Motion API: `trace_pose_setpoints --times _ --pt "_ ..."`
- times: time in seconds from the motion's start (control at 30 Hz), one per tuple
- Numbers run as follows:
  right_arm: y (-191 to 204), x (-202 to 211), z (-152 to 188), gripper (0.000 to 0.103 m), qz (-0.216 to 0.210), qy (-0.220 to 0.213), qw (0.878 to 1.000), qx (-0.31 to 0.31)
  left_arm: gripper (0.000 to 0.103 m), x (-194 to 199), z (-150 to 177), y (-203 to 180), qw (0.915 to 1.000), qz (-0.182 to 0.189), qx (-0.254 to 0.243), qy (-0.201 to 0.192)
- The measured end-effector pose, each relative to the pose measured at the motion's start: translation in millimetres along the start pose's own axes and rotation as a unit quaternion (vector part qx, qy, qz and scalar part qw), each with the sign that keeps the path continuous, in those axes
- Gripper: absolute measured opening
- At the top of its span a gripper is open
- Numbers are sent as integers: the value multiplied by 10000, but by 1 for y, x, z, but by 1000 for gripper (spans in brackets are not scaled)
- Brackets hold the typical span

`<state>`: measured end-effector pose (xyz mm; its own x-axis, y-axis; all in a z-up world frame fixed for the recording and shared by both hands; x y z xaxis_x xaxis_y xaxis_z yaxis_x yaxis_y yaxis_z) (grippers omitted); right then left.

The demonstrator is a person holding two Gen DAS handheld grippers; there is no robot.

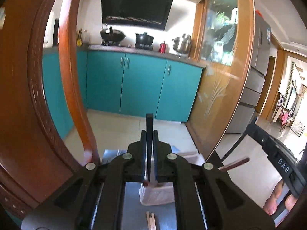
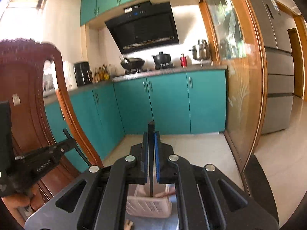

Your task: Organize utensils

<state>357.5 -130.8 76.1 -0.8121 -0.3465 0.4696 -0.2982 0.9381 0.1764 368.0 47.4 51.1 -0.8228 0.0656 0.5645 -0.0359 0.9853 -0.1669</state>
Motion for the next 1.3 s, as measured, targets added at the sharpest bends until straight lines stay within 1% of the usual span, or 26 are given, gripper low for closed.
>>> trace_pose_setpoints --times 0.1,0.13,0.17,0.23,0.27,0.3,0.37,0.43,0.5,0.53,0.57,0.6,0.63,0.67,0.7,0.73,0.8,0.9,0.93,1.0,1.07,1.1,1.13,1.2,1.27,1.3 --pt "-3 -3 12 7 8 113 9999 -2 7 -2 6 5 10000 -74 24 17" --pt "-4 -1 14 7 51 119 9999 6 11 1 8 6 9999 -114 38 -10" --pt "-4 1 15 9 89 119 9999 30 23 4 9 7 9999 -137 50 -46" --pt "-6 11 18 18 104 37 9999 49 36 15 12 7 9998 -118 62 -177" --pt "-5 19 21 29 96 -5 9999 51 40 23 15 8 9996 -128 79 -249" --pt "-6 29 23 36 70 -62 10000 18 42 31 20 10 9994 -111 90 -301" --pt "-7 52 29 36 10 -220 9998 -6 50 49 27 13 9988 -67 160 -448" --pt "-7 80 44 36 -133 -411 9991 -23 56 73 43 20 9974 24 298 -658" --pt "-4 100 67 37 -284 -530 9982 -13 57 79 61 24 9976 162 340 -589" --pt "0 103 81 37 -311 -529 9981 48 57 73 73 23 9984 206 320 -428" --pt "5 101 94 41 -270 -477 9984 162 57 62 86 21 9992 247 262 -166" --pt "13 88 114 43 -138 -248 9986 444 57 40 106 17 9992 291 121 234" --pt "19 71 131 43 0 91 9976 680 56 20 122 15 9981 268 18 554" --pt "21 57 144 43 57 398 9963 762 55 -2 141 13 9953 268 -86 921" --pt "20 36 161 43 -2 897 9933 725 51 -21 156 13 9915 311 -165 1249" --pt "17 21 173 43 -79 1258 9903 581 47 -33 167 14 9884 323 -200 1470" --pt "5 -1 190 43 -103 1715 9848 244 47 -62 193 16 9796 304 -263 1969" --pt "-16 -26 201 43 32 2084 9780 -88 46 -84 219 16 9661 202 -396 2542" --pt "-21 -32 202 43 48 2187 9756 -181 46 -88 224 13 9631 174 -468 2643" --pt "-31 -45 205 43 13 2378 9703 -436 46 -87 228 6 9637 211 -607 2591" --pt "-41 -53 205 45 -38 2416 9681 -667 36 -86 231 0 9619 483 -643 2614" --pt "-45 -58 207 46 -13 2422 9672 -766 35 -86 233 -4 9602 648 -607 2649" --pt "-48 -61 210 46 11 2445 9660 -840 32 -85 233 -8 9608 651 -659 2613" --pt "-51 -67 216 46 -45 2539 9622 -989 30 -83 236 -18 9595 722 -837 2591" --pt "-52 -72 223 46 -96 2694 9566 -1105 25 -80 238 -25 9542 1161 -699 2666" --pt "-54 -73 224 46 -92 2726 9555 -1128 24 -79 238 -27 9494 1477 -497 2727"
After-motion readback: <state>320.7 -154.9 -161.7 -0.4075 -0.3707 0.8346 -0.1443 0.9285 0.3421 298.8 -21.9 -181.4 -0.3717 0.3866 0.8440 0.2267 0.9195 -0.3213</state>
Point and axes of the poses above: each gripper's, at about its wrist camera, not at the fingertips, and x roughly against the way its jaws point, y to its left, z to its underside, the point moved 4 cm from there along -x, roughly the way its jaws point, and after that the axes turned 10 degrees about y, right-handed, at the moved point
